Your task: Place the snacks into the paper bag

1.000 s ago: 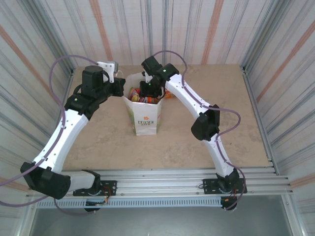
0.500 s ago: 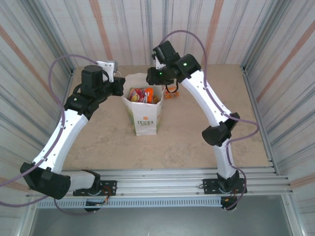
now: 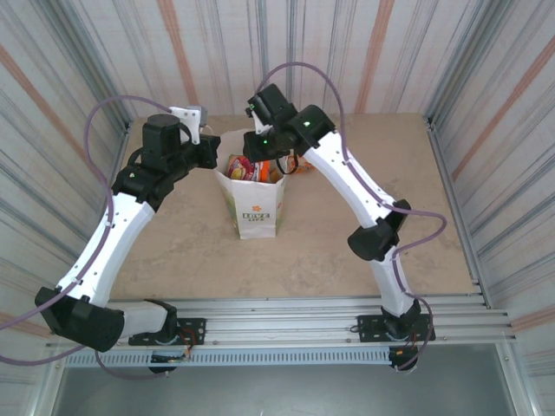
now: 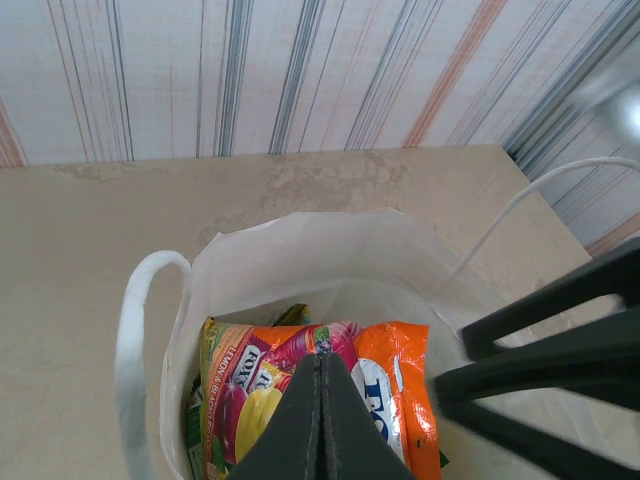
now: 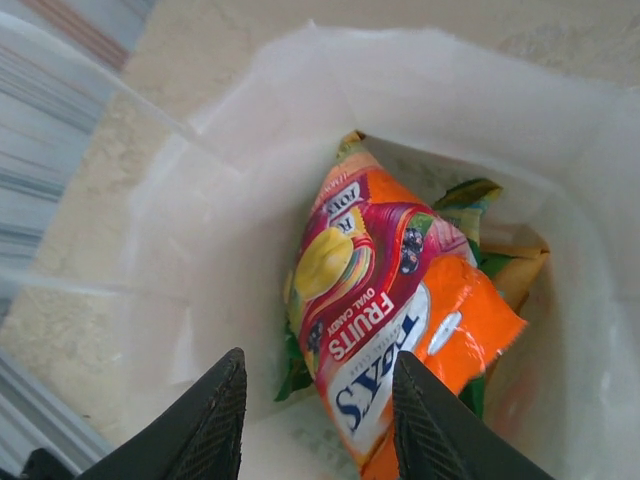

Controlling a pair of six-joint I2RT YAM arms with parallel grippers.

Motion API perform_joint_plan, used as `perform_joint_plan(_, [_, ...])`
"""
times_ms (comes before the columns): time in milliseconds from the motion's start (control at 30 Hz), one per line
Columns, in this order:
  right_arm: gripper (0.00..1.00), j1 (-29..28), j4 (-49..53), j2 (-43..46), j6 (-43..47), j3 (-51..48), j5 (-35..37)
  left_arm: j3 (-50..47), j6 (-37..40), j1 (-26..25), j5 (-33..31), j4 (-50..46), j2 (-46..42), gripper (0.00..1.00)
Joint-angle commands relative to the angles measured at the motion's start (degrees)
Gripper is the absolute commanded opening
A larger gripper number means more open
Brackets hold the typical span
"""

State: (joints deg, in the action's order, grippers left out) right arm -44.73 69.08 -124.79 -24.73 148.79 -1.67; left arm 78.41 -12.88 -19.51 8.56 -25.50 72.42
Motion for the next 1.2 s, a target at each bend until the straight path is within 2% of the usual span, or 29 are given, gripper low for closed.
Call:
perform_joint_plan(0, [0.41, 0.16, 0.71, -3.64, 1.87, 1.0, 1.12, 1.31, 0.2, -0.27, 0.76, 0.42, -1.3, 0.0])
perform_joint_plan(267, [0.41, 2.76, 2.21, -12.3, 0.94, 1.06, 2.05, 1.18, 0.29, -0.45, 0.5, 0.54, -1.14, 0.0])
perform_joint_plan(400, [0.4, 3.22, 2.99, -14.83, 0.74, 1.28, 0.33, 1.19, 0.66, -0.44, 0.32, 0.36, -1.11, 0.0])
perform_joint_plan(500, [0.42, 2.99, 2.6, -13.93, 0.39, 2.99, -1.0, 1.23, 1.01, -0.44, 0.07, 0.02, -1.11, 0.0])
perform_joint_plan(667, [0.49, 2.7, -1.17, -7.52, 0.22, 4.31, -2.87, 1.56, 1.06, -0.45, -0.15, 0.01, -1.06, 0.01])
perform_joint_plan(767, [0.51, 2.72, -3.55, -2.66, 0.33, 4.31, -3.38, 2.07, 1.06, -0.44, -0.36, -0.3, -1.47, 0.17])
perform_joint_plan(933, [0.51, 2.92, -5.87, 3.96, 0.74, 4.14, -4.82, 2.75, 1.13, -0.44, -1.36, -1.87, -3.07, 0.35])
perform_joint_plan(1167, [0.51, 3.55, -2.82, 10.67, 0.74, 2.43, -6.04, 1.0, 0.42, -0.44, -1.72, -3.86, -7.2, 0.51])
